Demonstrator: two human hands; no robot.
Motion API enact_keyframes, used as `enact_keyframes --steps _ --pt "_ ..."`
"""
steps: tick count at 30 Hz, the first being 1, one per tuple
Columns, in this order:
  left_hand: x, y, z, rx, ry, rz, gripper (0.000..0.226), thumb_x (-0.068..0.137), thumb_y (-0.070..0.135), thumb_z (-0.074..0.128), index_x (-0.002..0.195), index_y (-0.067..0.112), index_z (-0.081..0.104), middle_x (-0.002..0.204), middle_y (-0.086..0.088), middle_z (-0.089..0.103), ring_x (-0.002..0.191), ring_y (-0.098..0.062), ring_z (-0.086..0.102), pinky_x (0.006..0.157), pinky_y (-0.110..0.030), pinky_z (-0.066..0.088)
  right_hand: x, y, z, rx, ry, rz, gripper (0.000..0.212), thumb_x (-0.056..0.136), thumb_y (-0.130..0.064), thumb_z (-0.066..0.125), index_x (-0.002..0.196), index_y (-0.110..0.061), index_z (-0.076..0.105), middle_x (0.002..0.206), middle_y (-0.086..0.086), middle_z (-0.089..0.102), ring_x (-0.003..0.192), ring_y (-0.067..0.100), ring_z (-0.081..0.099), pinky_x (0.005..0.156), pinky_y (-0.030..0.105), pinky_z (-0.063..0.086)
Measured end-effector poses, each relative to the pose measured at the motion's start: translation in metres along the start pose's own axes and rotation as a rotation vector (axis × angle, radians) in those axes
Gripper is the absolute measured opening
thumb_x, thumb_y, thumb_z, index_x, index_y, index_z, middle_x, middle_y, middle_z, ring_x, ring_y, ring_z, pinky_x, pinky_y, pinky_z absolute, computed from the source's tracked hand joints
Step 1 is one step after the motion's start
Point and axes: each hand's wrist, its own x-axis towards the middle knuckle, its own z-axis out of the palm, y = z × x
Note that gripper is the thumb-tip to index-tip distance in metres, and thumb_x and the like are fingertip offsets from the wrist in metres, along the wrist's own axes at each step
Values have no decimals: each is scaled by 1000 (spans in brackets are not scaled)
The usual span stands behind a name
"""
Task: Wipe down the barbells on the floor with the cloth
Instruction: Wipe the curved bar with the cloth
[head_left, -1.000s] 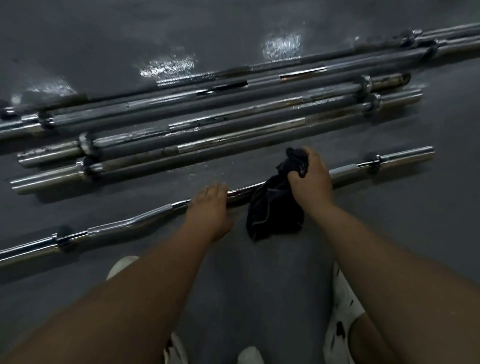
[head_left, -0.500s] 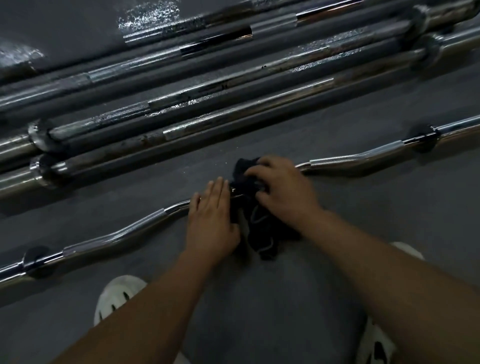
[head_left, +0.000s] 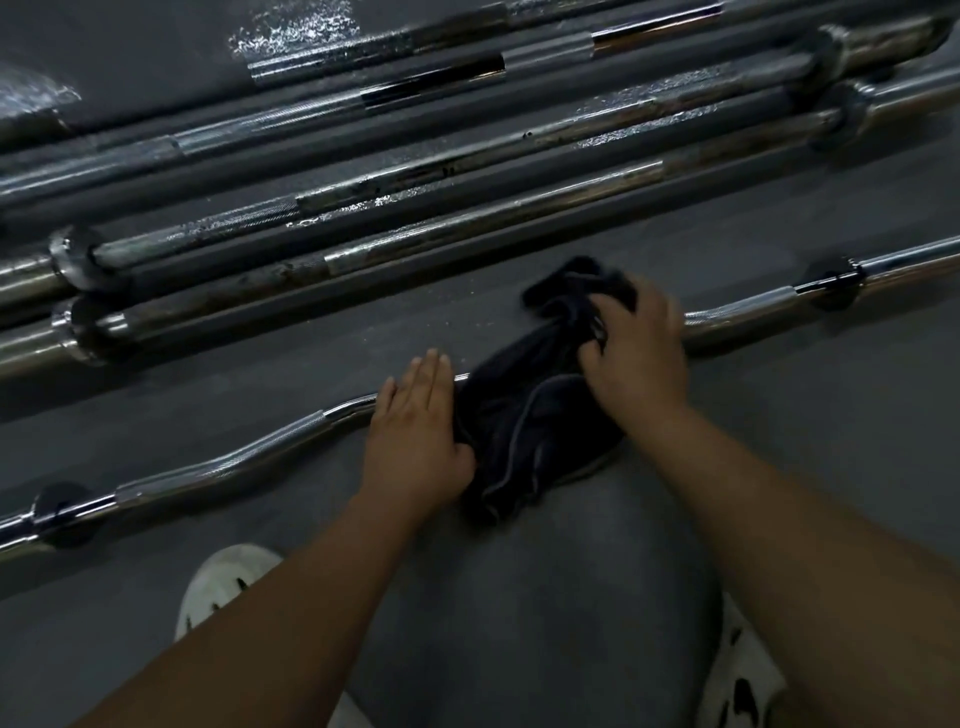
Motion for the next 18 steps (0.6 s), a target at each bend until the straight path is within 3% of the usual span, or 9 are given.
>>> enact_keyframes --steps 2,5,8,10,12,14,16,18 --pt "0 2 3 5 5 -4 97 67 37 46 155 10 16 163 -7 12 151 -21 9 122 -40 3 -32 -22 22 -11 33 69 67 72 -32 63 136 -16 55 147 17 42 128 43 36 111 49 37" --pt "1 -1 2 11 23 3 93 68 39 49 152 5 26 159 -14 26 148 -27 23 121 -43 10 -67 -67 37 39 -180 -291 77 67 -23 71 141 -20 50 147 12 41 121 41 40 98 47 47" --pt "1 -3 -3 27 28 42 91 69 40 48 150 3 30 156 -18 31 145 -30 28 120 -42 14 -22 -45 2 -66 -346 -583 71 73 -14 67 141 -25 51 146 12 43 122 38 42 96 48 50" --pt "1 -2 -4 10 3 26 94 69 38 45 154 8 20 161 -11 19 149 -25 16 122 -40 7 11 -12 -12 -116 -237 -463 63 74 -13 65 135 -24 57 144 13 45 124 39 42 100 50 47" --pt "2 -1 -2 6 -14 7 95 72 39 48 156 11 12 164 -7 9 151 -21 6 122 -39 1 12 8 -9 -55 -72 -123 62 75 -21 64 136 -23 56 150 15 38 131 41 36 108 51 40" --pt "3 1 -2 8 -30 2 96 75 38 54 156 12 10 164 -6 7 151 -21 4 122 -39 0 -16 -8 9 -12 -45 111 71 77 -38 64 144 -23 47 156 15 28 137 42 26 115 50 32" --pt "5 2 -5 22 -50 3 97 76 35 58 156 11 9 164 -6 6 151 -21 3 122 -39 0 -51 -38 22 5 -139 44 82 74 -46 69 149 -28 39 157 13 22 134 41 27 110 48 36" --pt "4 2 -10 20 -70 0 97 77 36 58 156 10 8 164 -7 7 151 -21 4 122 -39 1 -67 -55 17 -19 -254 -250 82 74 -36 73 148 -31 38 155 11 24 127 39 34 99 45 46"
